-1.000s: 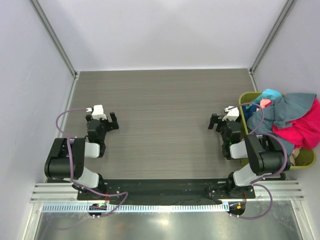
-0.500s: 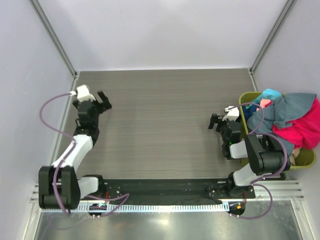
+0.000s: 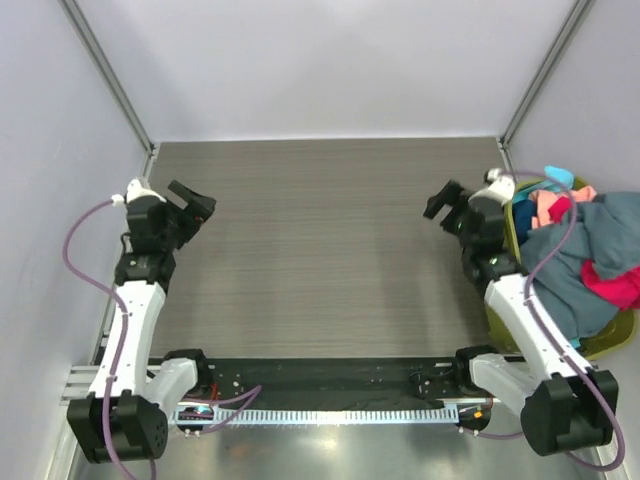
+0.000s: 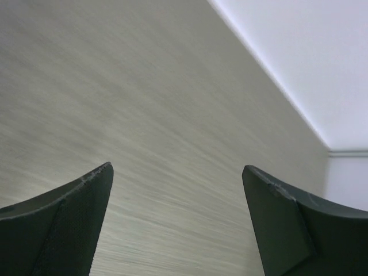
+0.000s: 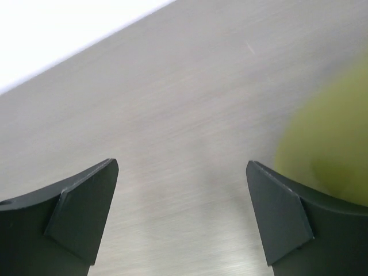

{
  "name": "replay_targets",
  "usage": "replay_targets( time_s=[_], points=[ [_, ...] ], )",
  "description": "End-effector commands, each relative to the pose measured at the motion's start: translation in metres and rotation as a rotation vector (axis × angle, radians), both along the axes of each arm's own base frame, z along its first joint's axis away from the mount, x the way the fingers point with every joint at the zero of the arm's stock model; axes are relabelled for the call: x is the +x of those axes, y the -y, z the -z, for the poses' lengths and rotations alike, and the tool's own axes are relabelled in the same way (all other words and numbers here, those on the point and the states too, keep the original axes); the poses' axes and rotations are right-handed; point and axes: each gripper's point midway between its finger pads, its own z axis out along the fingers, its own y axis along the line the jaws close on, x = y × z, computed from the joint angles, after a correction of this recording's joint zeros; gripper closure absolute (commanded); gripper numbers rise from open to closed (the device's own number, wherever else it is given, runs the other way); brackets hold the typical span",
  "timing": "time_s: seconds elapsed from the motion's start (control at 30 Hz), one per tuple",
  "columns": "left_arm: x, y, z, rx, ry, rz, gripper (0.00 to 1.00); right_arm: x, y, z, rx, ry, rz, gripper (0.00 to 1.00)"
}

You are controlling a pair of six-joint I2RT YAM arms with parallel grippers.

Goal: Fold and stack the t-shirts

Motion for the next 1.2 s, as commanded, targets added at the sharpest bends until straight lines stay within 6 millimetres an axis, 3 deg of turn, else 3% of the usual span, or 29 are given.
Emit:
replay_targets(
  time_s=[0.0,0.03,0.07,0.1,0.13,0.43,0.63,0.8,0.87,0.9,1.0,1.17],
  points=[
    [-0.015,0.031,-0.060,-0.033,0.036,0.203,0.11,-0.015,0.028,-0.193,0.099,0.267,0.157,0.00],
    [-0.019,0.030,-0.063,0.004,0.027,0.225,0.09,-0.018,0.029,-0.202,0.086,0.242,0.163,0.00],
    [-0.023,0.027,-0.066,0.024,0.017,0.219,0.06,-0.016,0.029,-0.189,0.050,0.142,0.155,0.00],
    [-0.027,0.025,-0.070,0.054,0.033,0.217,0.01,-0.018,0.028,-0.213,0.044,0.163,0.146,0.00],
    [-0.028,0.020,-0.067,0.089,0.034,0.210,0.00,-0.017,0.029,-0.212,0.034,0.138,0.145,0.00],
    [-0.031,0.026,-0.029,0.081,-0.040,0.259,0.02,0.009,0.015,-0.158,0.034,-0.049,0.094,0.00],
    [-0.027,0.028,-0.021,0.086,-0.057,0.285,0.02,0.035,0.007,-0.151,0.011,-0.102,0.050,0.00],
    [-0.024,0.028,-0.007,0.083,-0.098,0.294,0.04,0.032,0.023,-0.149,-0.035,-0.115,0.128,0.00],
    [-0.023,0.028,-0.002,0.081,-0.112,0.297,0.04,0.038,0.011,-0.138,-0.032,-0.157,0.061,0.00],
    [-0.023,0.028,-0.001,0.076,-0.118,0.299,0.05,0.043,0.007,-0.117,-0.038,-0.234,0.039,0.01],
    [-0.022,0.026,0.004,0.079,-0.134,0.291,0.06,0.055,-0.009,-0.081,-0.047,-0.357,-0.021,0.03],
    [-0.026,0.023,0.013,0.091,-0.173,0.280,0.06,0.068,-0.013,-0.046,-0.084,-0.461,-0.006,0.11]
  ],
)
